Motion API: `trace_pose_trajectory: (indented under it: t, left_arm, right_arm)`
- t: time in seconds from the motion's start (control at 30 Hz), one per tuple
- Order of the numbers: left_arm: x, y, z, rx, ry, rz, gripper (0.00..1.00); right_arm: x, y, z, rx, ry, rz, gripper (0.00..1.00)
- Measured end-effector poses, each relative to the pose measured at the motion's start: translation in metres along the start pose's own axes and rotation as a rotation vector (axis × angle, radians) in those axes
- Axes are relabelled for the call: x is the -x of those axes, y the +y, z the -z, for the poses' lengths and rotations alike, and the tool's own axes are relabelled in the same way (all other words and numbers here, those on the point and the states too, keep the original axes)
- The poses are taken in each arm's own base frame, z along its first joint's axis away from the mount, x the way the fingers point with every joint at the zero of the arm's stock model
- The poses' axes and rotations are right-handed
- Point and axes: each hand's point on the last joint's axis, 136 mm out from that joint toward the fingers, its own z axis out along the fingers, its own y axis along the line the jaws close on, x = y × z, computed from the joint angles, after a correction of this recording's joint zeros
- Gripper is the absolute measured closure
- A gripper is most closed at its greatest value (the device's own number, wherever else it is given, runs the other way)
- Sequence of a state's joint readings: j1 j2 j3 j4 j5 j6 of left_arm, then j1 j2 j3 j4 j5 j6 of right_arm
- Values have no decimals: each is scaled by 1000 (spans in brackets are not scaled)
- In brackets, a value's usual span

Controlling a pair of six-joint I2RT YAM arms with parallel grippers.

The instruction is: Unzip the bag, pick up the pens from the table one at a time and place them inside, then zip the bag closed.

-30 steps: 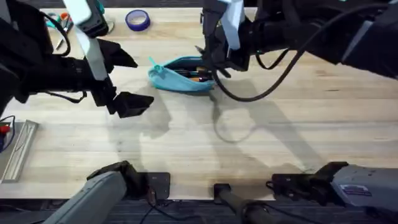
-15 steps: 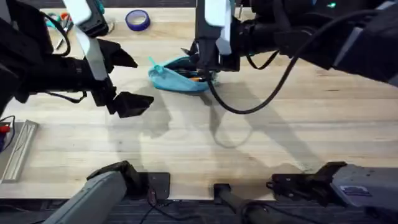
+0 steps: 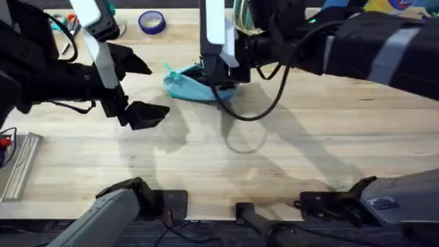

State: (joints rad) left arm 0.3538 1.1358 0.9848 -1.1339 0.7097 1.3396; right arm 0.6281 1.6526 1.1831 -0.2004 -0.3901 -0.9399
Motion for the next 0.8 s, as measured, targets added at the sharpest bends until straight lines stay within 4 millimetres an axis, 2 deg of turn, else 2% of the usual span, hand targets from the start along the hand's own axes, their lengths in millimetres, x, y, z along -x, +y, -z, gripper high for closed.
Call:
trace_pose_trajectory:
  t: [0.27,0.63,0.67,0.7,0.8]
  left_arm:
    - [0,0,0,0,0,0,7]
    - [0,0,0,0,0,0,8]
    - [0,0,0,0,0,0,7]
    - [0,0,0,0,0,0,8]
    - [0,0,0,0,0,0,8]
  right_arm:
    - [-20,9,-24,43,31,-21,970]
    - [-29,13,-37,60,41,-29,969]
    - [-29,13,-37,63,41,-33,899]
    - [-30,14,-38,65,42,-33,786]
    - [-30,13,-38,65,43,-31,370]
